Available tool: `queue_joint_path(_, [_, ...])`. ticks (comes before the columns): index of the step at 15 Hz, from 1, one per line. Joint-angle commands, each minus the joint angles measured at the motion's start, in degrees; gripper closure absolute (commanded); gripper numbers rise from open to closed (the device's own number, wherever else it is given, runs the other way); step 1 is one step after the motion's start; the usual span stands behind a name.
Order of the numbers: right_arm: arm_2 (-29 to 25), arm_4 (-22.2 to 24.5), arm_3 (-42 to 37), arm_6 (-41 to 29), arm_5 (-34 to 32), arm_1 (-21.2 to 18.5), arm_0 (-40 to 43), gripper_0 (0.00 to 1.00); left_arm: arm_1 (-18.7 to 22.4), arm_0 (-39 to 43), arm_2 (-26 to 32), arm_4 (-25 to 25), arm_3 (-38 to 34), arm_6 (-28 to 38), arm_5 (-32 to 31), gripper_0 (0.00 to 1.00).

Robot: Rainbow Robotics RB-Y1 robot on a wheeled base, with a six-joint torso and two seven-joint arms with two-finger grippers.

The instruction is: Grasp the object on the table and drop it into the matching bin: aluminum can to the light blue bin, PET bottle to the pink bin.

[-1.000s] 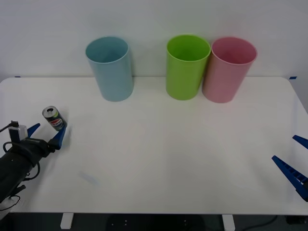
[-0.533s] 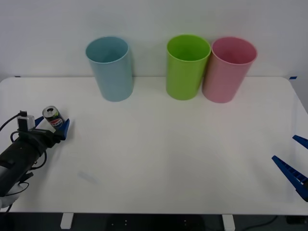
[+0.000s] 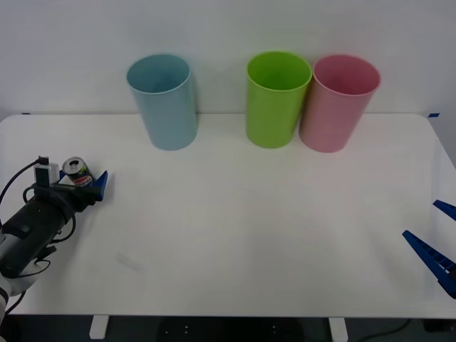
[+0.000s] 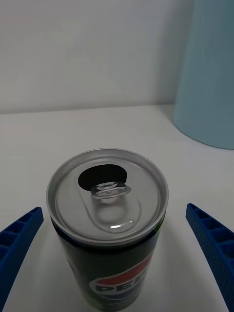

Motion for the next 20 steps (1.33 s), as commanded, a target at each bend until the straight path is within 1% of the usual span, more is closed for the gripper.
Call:
queue_joint_path(1, [0.0, 0.0, 0.0, 0.0, 0.0, 0.0, 0.0, 0.0, 0.0, -0.2, -0.2, 0.2, 0.0, 0.1, 0.2, 0.03])
queue_joint_path(2, [0.0, 0.0, 0.0, 0.0, 0.0, 0.0, 0.0, 0.0, -0.1, -0.2, -0.3, 0.9, 0.0, 0.1, 0.9, 0.54])
queue_joint_path(3, [0.0, 0.0, 0.0, 0.0, 0.0, 0.0, 0.0, 0.0, -0.1, -0.2, -0.4, 1.1, 0.0, 0.0, 1.7, 0.83])
queue_joint_path(4, [0.0, 0.0, 0.0, 0.0, 0.0, 0.0, 0.0, 0.0, -0.1, -0.3, -0.5, 1.1, 0.0, 0.0, 2.1, 0.96])
queue_joint_path(5, [0.0, 0.0, 0.0, 0.0, 0.0, 0.0, 0.0, 0.0, -0.1, -0.3, -0.5, 1.0, 0.0, 0.0, 2.1, 1.0])
queue_joint_path(16, [0.0, 0.0, 0.0, 0.0, 0.0, 0.0, 0.0, 0.0, 0.0, -0.4, -1.1, 1.1, 0.0, 0.4, 1.9, 1.0])
queue_joint_path(20, [0.0, 0.0, 0.0, 0.0, 0.0, 0.0, 0.0, 0.0, 0.3, -0.2, -1.2, 1.6, -0.1, 1.0, -2.4, 1.0])
